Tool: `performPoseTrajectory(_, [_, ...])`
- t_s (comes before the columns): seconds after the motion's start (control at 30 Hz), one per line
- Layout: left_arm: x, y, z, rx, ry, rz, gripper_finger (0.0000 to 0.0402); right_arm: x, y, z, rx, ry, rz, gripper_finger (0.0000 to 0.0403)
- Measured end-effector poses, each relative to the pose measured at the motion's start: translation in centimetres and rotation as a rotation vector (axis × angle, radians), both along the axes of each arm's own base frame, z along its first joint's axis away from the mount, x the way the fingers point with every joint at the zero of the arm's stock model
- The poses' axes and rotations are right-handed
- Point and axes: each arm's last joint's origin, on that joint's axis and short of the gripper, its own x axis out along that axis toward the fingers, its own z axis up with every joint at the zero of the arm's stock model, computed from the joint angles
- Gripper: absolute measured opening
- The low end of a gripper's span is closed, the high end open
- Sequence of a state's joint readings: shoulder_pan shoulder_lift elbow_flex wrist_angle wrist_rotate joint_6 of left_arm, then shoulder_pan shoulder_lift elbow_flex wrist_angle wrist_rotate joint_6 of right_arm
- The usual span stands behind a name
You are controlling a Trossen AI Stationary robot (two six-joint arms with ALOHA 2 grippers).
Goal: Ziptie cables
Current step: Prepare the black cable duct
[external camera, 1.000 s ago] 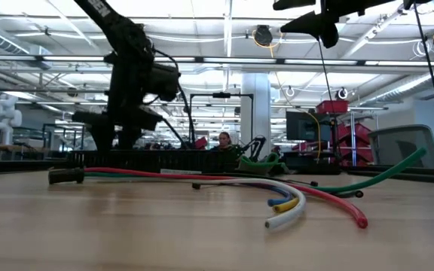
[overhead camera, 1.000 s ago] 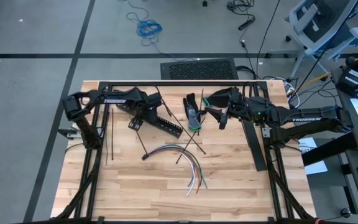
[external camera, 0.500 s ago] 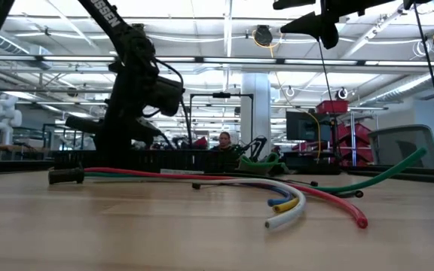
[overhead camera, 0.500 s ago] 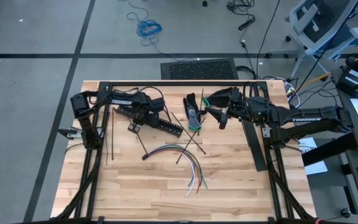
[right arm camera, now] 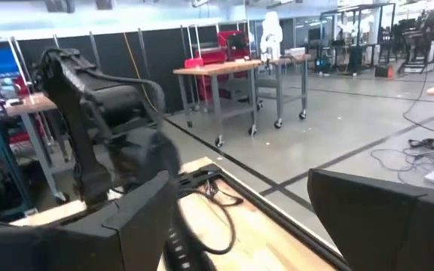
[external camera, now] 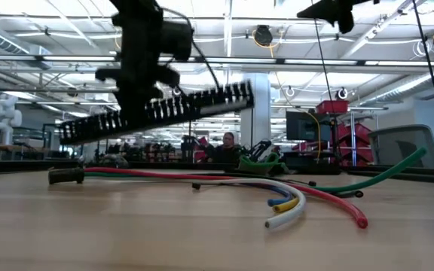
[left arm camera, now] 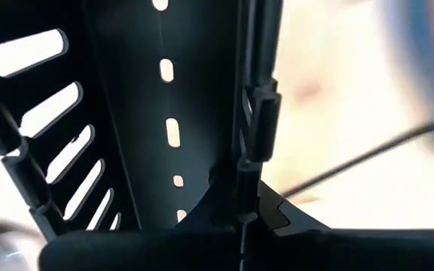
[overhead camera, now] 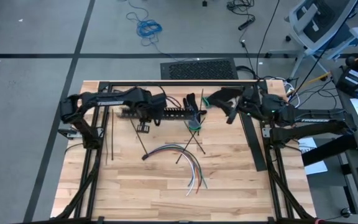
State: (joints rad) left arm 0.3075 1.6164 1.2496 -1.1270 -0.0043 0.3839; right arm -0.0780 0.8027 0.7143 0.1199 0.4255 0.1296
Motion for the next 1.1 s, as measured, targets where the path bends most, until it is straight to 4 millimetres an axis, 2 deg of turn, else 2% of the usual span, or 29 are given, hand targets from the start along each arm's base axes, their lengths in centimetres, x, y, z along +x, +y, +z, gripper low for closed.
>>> performPoseTrajectory(0.07, [0.0, -2.2, 1.0, -0.068, -0.043, -0.002, 0.0001, -0.8, 0.1, 0.1, 0.015, 0.005, 0.000, 0.0297])
performPoseTrajectory(0.17, [0.0, -6.3, 1.8, -0.123, -0.063, -0.092, 0.0001, -1.7, 0.1, -0.1, 0.025, 0.048, -0.014, 0.0297])
performPoseTrajectory(0.27, [0.0, -10.6, 1.8, -0.171, -0.042, -0.177, 0.0001, -2.2, 0.1, -0.4, 0.052, 0.075, -0.022, 0.0297])
performPoseTrajectory(0.4, [1.2, -15.7, 0.9, -0.299, -0.120, -0.239, 0.0001, -2.3, 0.1, -0.7, 0.068, 0.095, -0.022, 0.0297])
performPoseTrajectory(0.5, [3.2, -18.4, -0.5, -0.453, -0.185, -0.186, 0.0001, -2.2, 0.1, -0.7, 0.069, 0.100, -0.023, 0.0297])
performPoseTrajectory(0.57, [3.9, -19.9, -1.9, -0.535, -0.140, -0.134, 0.0000, -2.2, 0.1, -0.7, 0.069, 0.100, -0.022, 0.0297])
performPoseTrajectory(0.7, [3.4, -22.0, -5.3, -0.495, 0.069, -0.066, 0.0000, -2.2, 0.1, -0.8, 0.069, 0.102, -0.022, 0.0297])
performPoseTrajectory(0.8, [2.8, -22.6, -7.0, -0.439, 0.191, -0.020, 0.0000, -2.2, 0.1, -0.8, 0.070, 0.109, -0.022, 0.0297])
performPoseTrajectory(0.93, [2.4, -22.8, -8.5, -0.434, 0.313, 0.020, 0.0000, -2.3, 0.1, -0.9, 0.070, 0.122, -0.022, 0.0297])
performPoseTrajectory(1.1, [1.8, -22.5, -8.9, -0.393, 0.403, 0.061, 0.0000, -2.3, 0.1, -1.0, 0.071, 0.133, -0.022, 0.0297])
